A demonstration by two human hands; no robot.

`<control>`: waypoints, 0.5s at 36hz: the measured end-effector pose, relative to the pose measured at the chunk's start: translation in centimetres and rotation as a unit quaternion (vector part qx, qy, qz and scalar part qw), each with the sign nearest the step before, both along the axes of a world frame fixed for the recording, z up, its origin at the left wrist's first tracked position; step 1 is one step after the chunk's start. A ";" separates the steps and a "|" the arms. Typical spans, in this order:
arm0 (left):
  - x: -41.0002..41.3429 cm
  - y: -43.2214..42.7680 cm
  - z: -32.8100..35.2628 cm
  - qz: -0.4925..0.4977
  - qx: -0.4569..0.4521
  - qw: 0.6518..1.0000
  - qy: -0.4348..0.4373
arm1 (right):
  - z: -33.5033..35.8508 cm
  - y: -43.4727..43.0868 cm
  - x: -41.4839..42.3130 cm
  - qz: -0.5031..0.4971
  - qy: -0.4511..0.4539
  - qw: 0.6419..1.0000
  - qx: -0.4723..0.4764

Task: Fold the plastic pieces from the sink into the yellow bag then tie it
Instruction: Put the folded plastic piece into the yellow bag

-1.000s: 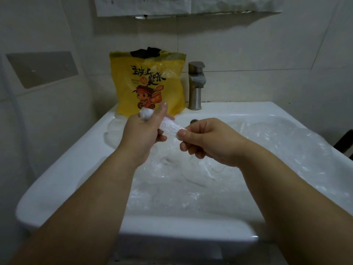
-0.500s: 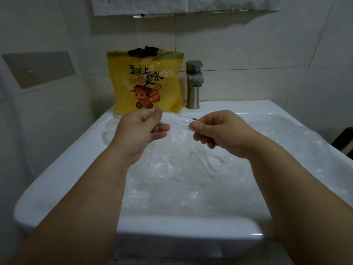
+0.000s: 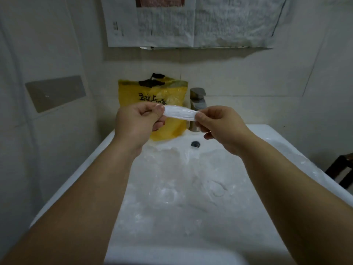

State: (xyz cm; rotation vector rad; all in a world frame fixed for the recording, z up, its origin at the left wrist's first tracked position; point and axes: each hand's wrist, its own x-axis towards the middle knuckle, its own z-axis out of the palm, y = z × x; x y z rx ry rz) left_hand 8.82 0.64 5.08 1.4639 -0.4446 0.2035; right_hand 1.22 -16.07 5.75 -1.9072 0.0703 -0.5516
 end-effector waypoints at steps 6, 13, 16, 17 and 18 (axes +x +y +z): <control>2.4 1.3 4.2 0.072 -0.040 0.996 -0.040 | 3.0 0.5 3.5 -0.014 0.004 1.000 -0.019; 6.8 1.1 8.5 0.226 0.061 0.957 -0.169 | 5.8 0.5 6.6 0.014 -0.023 0.999 -0.022; 8.1 0.3 9.5 0.236 0.134 0.940 -0.206 | 5.7 0.5 7.4 0.023 -0.020 0.999 -0.035; 8.7 -0.2 9.8 0.230 0.159 0.937 -0.212 | 5.6 0.4 7.7 0.023 -0.020 0.999 -0.039; 9.3 -0.7 10.0 0.227 0.186 0.931 -0.217 | 5.5 0.2 8.0 0.021 -0.021 0.999 -0.041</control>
